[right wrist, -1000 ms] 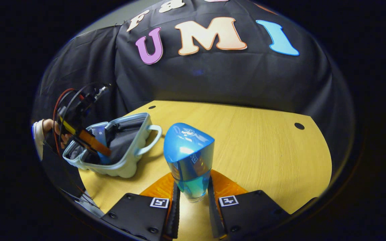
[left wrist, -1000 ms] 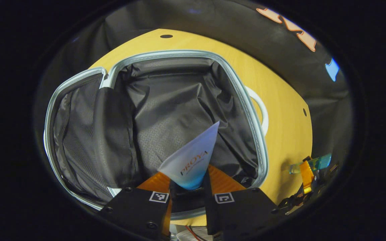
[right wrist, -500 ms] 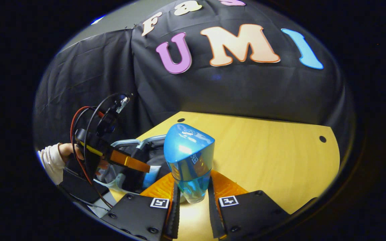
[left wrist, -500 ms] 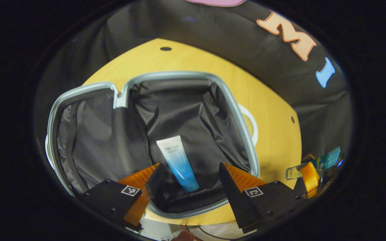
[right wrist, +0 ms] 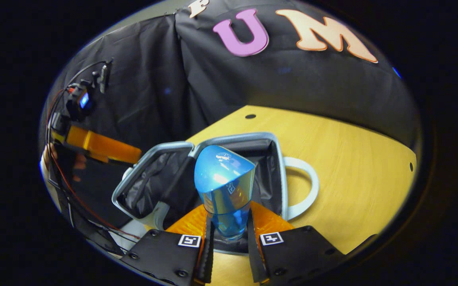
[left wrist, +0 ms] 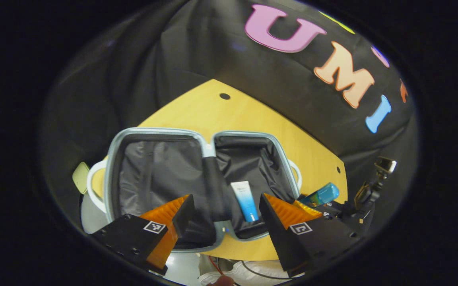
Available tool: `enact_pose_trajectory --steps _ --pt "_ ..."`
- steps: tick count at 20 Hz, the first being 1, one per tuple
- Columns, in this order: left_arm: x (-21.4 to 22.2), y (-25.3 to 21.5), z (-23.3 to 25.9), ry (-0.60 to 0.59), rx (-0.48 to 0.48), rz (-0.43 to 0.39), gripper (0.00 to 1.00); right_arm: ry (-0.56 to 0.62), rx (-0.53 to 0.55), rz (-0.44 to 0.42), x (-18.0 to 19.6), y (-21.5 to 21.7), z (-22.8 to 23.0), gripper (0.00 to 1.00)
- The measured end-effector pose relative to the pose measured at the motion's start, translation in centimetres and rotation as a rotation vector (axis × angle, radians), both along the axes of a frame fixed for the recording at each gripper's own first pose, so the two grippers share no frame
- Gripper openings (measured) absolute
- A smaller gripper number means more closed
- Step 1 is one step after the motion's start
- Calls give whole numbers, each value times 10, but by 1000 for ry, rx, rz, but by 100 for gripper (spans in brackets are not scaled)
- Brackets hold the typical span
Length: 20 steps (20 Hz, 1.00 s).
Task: First open the suitcase, pack the skin care products into it, and then close the suitcase.
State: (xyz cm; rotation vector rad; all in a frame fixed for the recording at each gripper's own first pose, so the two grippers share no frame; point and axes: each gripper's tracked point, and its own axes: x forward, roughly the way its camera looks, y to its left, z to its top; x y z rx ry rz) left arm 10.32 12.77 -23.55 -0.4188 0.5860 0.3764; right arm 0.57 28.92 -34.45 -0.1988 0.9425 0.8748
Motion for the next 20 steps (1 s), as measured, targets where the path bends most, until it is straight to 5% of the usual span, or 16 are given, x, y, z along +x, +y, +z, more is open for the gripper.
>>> enact_pose_trajectory --steps 10,16,17,19,20 --pt "-101 105 -4 -57 -46 282 94 13 -165 25 -14 -9 -47 37" --pt "-146 161 -33 -35 -88 428 96 -5 -140 5 -7 3 -43 46" --pt "-150 167 -41 -28 -99 443 97 -4 -126 0 -6 6 -38 41" --pt "-161 179 -55 -13 -114 467 97 -11 -111 -9 -1 9 -33 50" --pt "-164 183 -61 -15 -121 477 96 -4 -94 -11 0 10 -30 41"
